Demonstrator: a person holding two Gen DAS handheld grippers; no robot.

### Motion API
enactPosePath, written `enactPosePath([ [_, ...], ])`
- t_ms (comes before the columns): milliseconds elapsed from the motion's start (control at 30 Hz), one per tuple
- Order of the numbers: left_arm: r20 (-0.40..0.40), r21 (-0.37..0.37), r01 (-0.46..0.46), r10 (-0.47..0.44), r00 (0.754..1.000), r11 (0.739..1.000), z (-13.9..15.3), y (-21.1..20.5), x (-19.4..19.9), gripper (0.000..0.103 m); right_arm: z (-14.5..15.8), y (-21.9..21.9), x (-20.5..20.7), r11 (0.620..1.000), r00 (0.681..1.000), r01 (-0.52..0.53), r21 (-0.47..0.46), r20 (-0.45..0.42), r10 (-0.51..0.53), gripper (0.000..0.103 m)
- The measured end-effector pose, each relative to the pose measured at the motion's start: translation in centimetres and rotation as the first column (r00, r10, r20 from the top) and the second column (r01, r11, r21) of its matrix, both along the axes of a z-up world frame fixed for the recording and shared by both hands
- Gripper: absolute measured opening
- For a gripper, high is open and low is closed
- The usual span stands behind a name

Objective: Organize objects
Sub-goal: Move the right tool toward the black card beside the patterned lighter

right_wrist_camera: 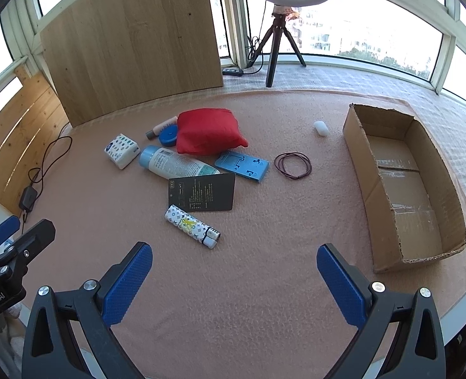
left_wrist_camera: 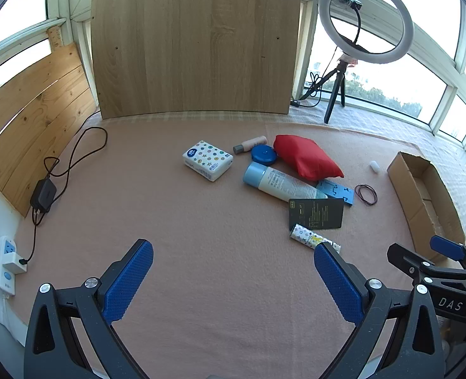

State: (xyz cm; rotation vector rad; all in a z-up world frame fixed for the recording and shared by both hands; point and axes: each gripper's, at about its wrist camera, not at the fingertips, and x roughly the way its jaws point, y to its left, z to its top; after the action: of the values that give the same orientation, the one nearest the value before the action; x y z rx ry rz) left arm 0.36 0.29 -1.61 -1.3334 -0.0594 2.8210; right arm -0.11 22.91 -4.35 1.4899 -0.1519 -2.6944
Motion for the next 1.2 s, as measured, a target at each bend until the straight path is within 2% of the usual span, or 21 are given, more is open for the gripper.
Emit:
enactPosePath([
  [1200, 0.008, -0.003, 0.002, -0.002, 1.000, 1.000, -0.33, -0.24, -0.27, 0.103, -0.34, -0.11, -0.07, 1.000, 1.000, -0.005, -0.009, 0.012, 0.005, 0.103],
])
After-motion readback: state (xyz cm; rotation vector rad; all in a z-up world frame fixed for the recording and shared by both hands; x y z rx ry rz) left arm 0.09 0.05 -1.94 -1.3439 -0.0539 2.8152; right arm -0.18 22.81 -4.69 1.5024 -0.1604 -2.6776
